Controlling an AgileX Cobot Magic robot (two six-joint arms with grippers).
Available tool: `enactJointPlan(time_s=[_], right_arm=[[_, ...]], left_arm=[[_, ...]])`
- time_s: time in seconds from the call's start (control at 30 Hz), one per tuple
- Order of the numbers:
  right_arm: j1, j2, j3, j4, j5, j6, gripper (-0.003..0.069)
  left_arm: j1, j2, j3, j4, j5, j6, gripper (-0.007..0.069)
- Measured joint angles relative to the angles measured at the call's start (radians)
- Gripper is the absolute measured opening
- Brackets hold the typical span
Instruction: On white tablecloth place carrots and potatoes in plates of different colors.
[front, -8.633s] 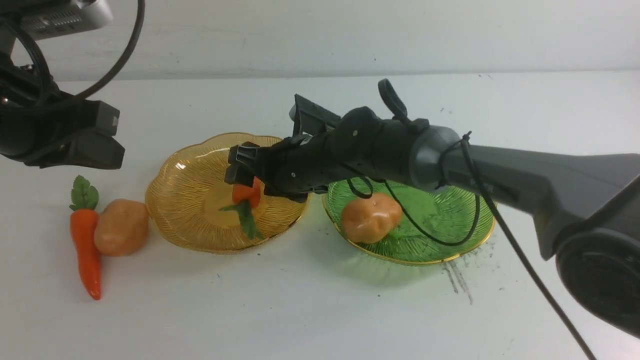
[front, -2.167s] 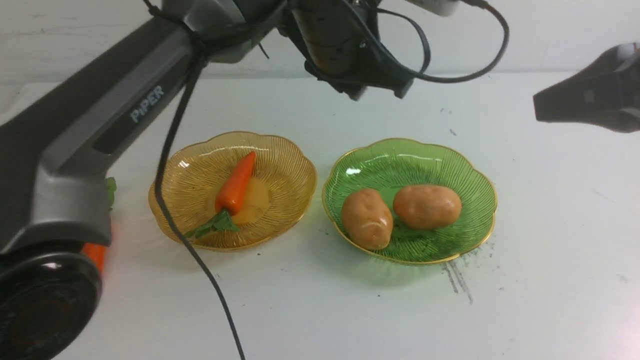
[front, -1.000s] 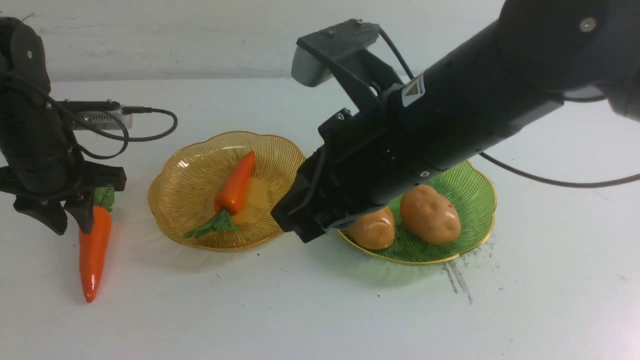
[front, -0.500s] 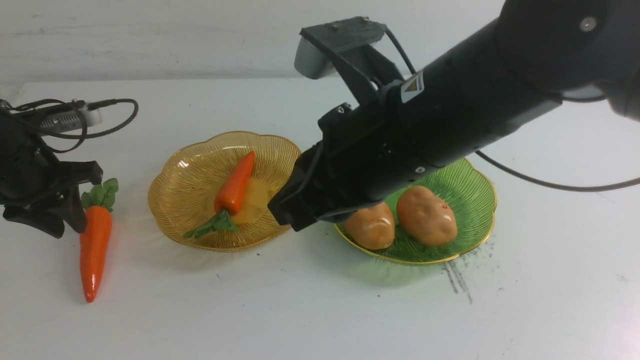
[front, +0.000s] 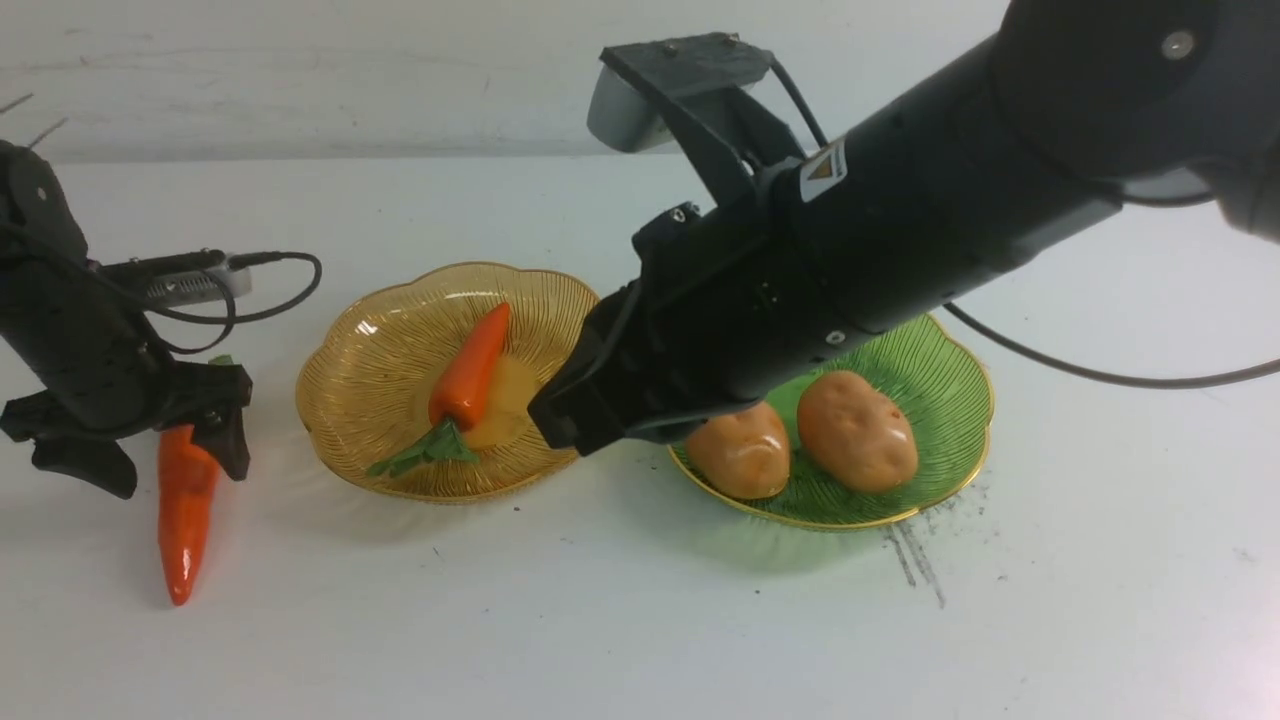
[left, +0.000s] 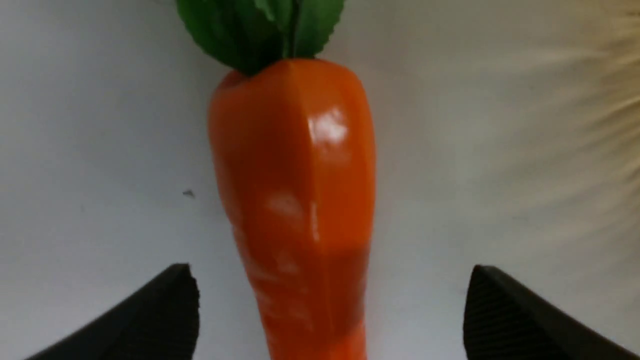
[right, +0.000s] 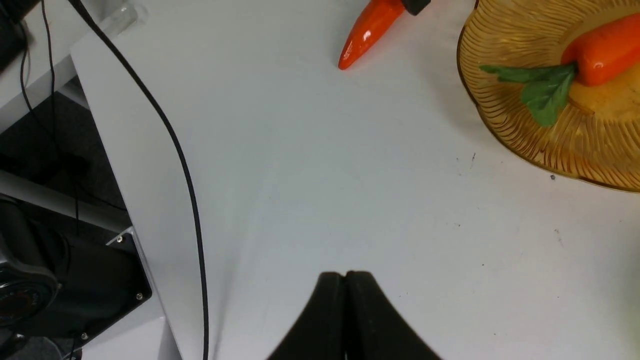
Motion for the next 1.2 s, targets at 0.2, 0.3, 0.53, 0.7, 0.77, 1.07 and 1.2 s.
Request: enactJointPlan(time_s=[0.2, 0.3, 0.53, 0.7, 0.77, 1.07, 1.2], right_arm=[[0.0, 0.0, 0.0, 0.0, 0.004, 0.0, -0.0011], [0.0, 0.0, 0.0, 0.0, 0.007, 0.0, -0.0011], [0.0, 0.0, 0.0, -0.019, 0.027, 0.007, -0.0011], [0.0, 0.0, 0.0, -0.038, 0.012, 0.025, -0.0011], [0.0, 0.0, 0.0, -0.084, -0.021, 0.072, -0.0011], [0.0, 0.0, 0.0, -0.516, -0.097, 0.512, -0.0011], [0.0, 0.0, 0.0, -0.616, -0.075, 0.605, -0.0011]], left_arm=[[0.0, 0.058, 0.0, 0.016, -0.012, -0.001, 0.0479], [0.0, 0.058, -0.018, 0.014, 0.016, 0.0, 0.0276], [-0.027, -0.029, -0.161, -0.05, 0.103, 0.01, 0.029], [-0.113, -0.07, -0.273, -0.181, 0.081, 0.108, 0.029], [-0.189, -0.06, -0.297, -0.245, 0.004, 0.16, 0.029], [-0.295, 0.06, -0.298, -0.149, -0.099, 0.142, 0.029], [-0.299, 0.079, -0.298, -0.087, -0.103, 0.121, 0.0308]])
